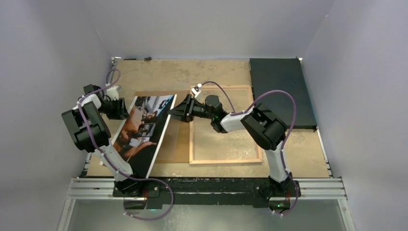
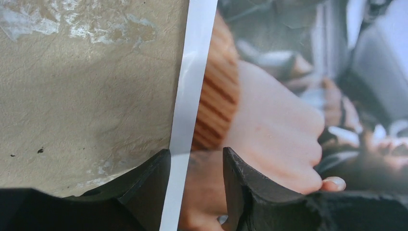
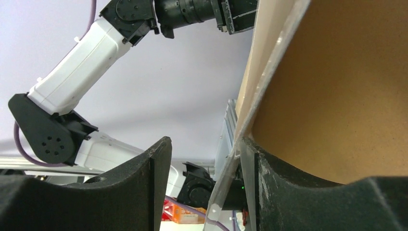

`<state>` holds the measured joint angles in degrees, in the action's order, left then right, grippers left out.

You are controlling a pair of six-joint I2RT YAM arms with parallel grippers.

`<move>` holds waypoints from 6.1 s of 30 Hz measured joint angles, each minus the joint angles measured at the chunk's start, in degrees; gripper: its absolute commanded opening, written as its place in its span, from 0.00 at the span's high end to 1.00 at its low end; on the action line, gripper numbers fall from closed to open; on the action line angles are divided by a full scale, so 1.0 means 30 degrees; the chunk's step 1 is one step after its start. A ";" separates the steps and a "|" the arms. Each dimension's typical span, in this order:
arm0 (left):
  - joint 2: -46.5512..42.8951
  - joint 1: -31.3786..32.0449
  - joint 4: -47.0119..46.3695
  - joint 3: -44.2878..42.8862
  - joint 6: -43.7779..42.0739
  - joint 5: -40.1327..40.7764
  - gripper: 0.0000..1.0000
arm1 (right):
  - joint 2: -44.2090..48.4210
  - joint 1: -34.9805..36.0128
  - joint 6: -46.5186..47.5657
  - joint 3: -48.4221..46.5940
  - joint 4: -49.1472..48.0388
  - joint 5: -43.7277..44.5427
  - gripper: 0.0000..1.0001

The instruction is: Put the photo into the frame

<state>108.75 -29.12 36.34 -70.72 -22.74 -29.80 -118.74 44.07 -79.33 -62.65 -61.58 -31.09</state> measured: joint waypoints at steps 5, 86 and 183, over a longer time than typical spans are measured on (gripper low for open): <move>-0.0233 0.0000 -0.0495 0.0495 -0.0794 0.0270 0.65 | -0.0138 -0.0204 -0.0423 -0.0015 -0.0372 -0.0131 0.51; -0.5319 1.7303 -0.2127 0.1727 -0.0627 0.6819 0.46 | 1.4477 -0.9406 1.6538 -0.4889 2.9820 0.2528 1.00; -0.7439 0.7337 -0.4648 0.4109 0.3381 0.4379 0.43 | 1.4309 -0.6856 1.0156 0.3993 1.7981 -0.3883 1.00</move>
<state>86.43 -7.11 22.39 -58.39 -12.60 -16.67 -75.81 23.51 -48.86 -50.68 -7.64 -42.74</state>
